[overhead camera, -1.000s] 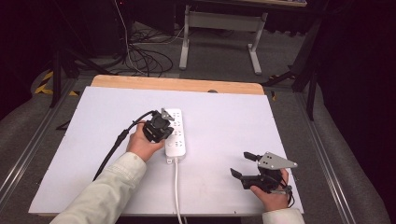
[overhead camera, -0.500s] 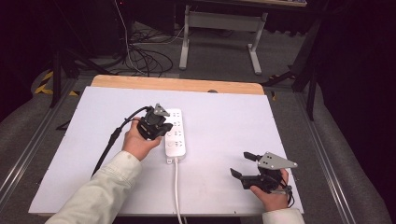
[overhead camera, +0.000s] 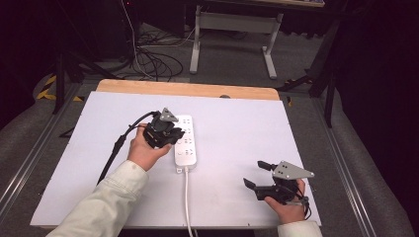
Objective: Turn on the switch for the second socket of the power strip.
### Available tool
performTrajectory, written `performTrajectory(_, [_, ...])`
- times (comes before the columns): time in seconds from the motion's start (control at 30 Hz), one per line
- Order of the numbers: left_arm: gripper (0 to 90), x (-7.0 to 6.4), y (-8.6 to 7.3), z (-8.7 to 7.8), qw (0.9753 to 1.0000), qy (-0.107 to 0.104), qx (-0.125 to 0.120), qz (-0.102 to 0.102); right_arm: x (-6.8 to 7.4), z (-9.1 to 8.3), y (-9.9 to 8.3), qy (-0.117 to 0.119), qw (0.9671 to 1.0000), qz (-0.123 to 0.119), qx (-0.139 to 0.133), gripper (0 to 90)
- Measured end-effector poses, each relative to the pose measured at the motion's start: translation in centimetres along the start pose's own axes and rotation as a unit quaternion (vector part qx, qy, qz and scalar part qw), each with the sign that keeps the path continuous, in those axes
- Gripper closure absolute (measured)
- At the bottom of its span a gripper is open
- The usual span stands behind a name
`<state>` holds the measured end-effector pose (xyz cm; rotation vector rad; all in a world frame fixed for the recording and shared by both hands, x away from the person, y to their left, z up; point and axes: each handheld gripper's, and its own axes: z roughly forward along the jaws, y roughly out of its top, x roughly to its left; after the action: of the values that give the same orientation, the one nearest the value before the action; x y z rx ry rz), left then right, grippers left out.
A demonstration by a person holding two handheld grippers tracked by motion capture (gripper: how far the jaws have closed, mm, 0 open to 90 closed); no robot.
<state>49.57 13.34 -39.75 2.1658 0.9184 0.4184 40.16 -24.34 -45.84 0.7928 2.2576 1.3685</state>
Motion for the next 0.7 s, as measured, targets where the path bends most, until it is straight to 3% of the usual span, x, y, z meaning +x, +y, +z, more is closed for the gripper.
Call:
performTrajectory(0.1, [56.6, -0.2, 0.0, -0.5, 0.9999, 0.005, -0.016, 0.004, 0.0, 0.0, 0.0, 0.0, 1.0, 0.0, 0.0, 21.0])
performTrajectory(0.2, [48.3, -0.3, 0.0, -1.2, 0.9997, -0.002, -0.023, 0.006, 0.0, 0.0, 0.0, 0.0, 1.0, 0.0, 0.0, 21.0])
performTrajectory(0.53, [37.0, -0.9, -0.5, -4.4, 0.9977, -0.001, -0.064, 0.023, 0.1, -0.1, -0.1, -0.001, 1.0, 0.0, 0.0, 21.0])
performTrajectory(0.57, [35.9, -0.9, -0.6, -4.7, 0.9975, 0.006, -0.067, 0.021, 0.1, -0.1, -0.1, -0.001, 1.0, 0.0, 0.0, 21.0])
performTrajectory(0.7, [32.4, -0.9, -1.3, -5.8, 0.9976, -0.007, -0.068, 0.006, 0.1, -0.1, -0.1, -0.001, 1.0, 0.0, 0.0, 21.0])
